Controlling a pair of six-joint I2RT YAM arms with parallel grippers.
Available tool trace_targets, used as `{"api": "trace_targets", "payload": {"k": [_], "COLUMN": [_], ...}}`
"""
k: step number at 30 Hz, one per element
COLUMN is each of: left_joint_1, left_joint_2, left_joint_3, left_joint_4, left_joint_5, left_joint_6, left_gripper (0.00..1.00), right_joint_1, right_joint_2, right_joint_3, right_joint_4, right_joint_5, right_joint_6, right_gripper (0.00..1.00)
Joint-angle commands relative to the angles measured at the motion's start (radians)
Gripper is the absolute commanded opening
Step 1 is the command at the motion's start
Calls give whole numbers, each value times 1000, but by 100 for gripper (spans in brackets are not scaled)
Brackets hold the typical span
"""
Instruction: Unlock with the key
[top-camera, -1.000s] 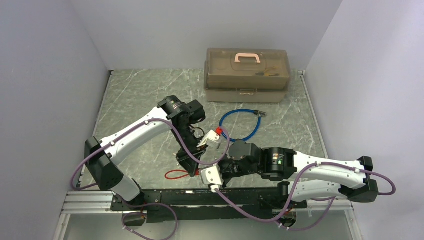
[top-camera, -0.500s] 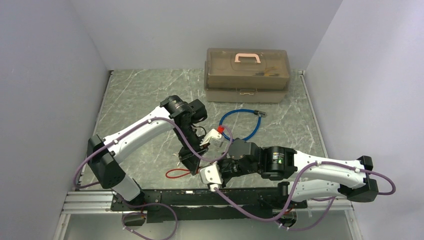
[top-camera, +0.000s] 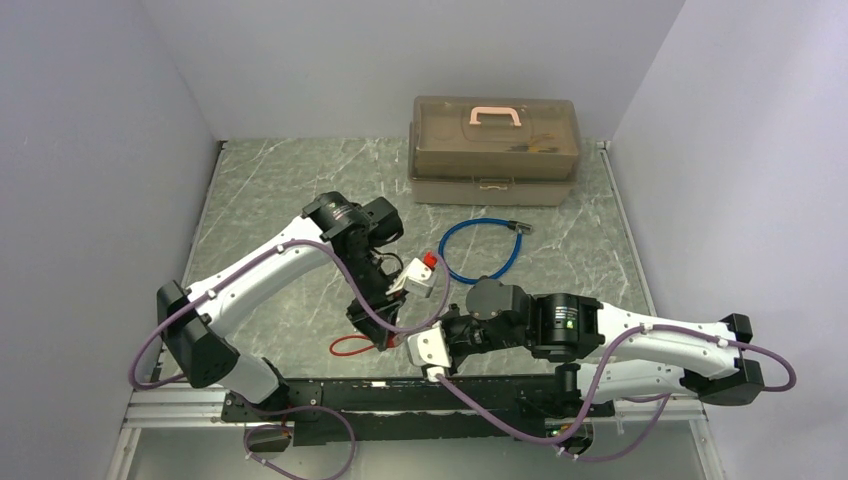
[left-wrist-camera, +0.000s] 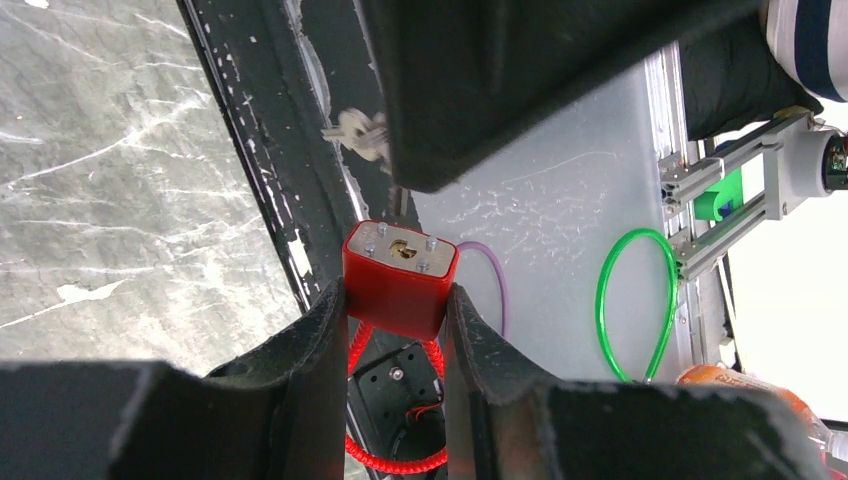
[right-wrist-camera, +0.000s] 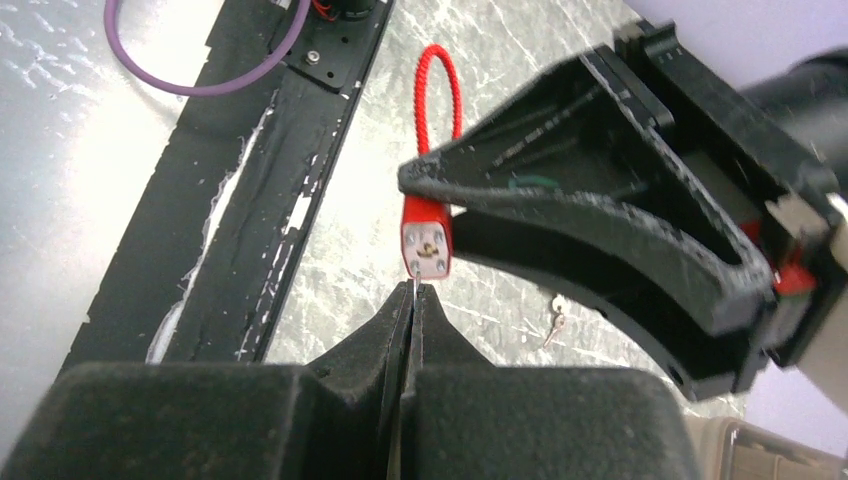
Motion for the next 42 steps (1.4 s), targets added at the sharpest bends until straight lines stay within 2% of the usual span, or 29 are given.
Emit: {"api": "trace_targets", "payload": {"k": [1,42], "left_joint_1": [1,-1], "left_joint_2": [-41,1], "left_joint_3": [-17,21], "left_joint_4": [-34,-30], "left_joint_5": [55,65], "left_joint_6": [54,16], "left_gripper": [0,0], "right_joint_1": [5,5], "right_joint_2": [-30,14], "right_joint_3": [12,42], "right_joint_4": [10,60], "right_joint_5": [37,-15], "right_joint_6": [9,-15], "right_gripper": [0,0]}}
